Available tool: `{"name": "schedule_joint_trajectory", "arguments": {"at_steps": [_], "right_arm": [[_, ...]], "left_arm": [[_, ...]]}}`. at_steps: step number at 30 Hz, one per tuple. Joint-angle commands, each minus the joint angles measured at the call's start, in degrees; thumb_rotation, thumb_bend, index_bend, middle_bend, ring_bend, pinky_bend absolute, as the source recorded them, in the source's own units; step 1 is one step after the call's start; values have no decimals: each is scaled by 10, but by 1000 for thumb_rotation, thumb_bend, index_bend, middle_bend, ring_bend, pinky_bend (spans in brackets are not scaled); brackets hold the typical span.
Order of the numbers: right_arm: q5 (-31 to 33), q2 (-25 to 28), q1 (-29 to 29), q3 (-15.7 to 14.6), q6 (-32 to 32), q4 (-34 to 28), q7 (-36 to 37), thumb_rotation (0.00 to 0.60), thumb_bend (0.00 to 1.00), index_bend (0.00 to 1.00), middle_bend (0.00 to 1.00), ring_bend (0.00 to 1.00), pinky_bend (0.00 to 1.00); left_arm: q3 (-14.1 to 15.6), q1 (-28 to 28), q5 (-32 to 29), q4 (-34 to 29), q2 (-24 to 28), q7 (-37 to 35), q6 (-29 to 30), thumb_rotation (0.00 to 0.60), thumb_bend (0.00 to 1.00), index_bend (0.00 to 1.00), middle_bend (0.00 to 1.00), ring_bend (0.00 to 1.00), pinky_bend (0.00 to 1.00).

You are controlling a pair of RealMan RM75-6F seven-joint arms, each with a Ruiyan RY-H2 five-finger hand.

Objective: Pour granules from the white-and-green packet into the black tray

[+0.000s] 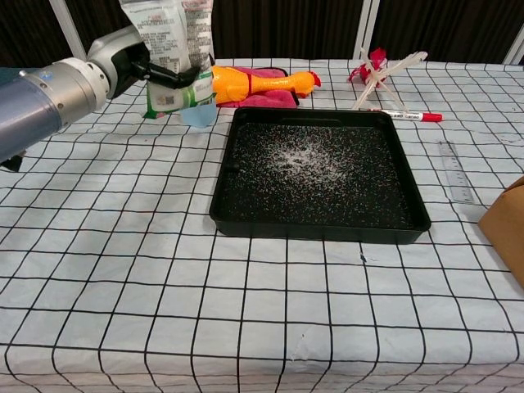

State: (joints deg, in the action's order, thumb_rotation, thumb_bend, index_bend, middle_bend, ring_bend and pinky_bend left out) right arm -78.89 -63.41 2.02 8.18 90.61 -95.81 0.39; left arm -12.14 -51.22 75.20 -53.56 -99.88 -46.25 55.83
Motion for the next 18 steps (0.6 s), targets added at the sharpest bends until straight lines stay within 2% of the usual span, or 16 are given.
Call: {"name": "schedule_joint_trajectory", "arguments": {"at_steps": [1,9,18], "right_arm": [[1,0,0,0,-1,0,0,600,246,299,86,145,292],[3,1,0,1,-1,0,4,600,246,299,86,145,291],[3,2,1,1,-1,1,7,600,246,299,86,145,291]], "left_arm": [[13,11,27,59,-41,-40,15,600,623,513,500,323,433],[34,18,53,117,-80,-55,20,600,618,505,499,323,434],[29,15,47,202,-139,-84,-4,600,617,496,497,323,434]]}}
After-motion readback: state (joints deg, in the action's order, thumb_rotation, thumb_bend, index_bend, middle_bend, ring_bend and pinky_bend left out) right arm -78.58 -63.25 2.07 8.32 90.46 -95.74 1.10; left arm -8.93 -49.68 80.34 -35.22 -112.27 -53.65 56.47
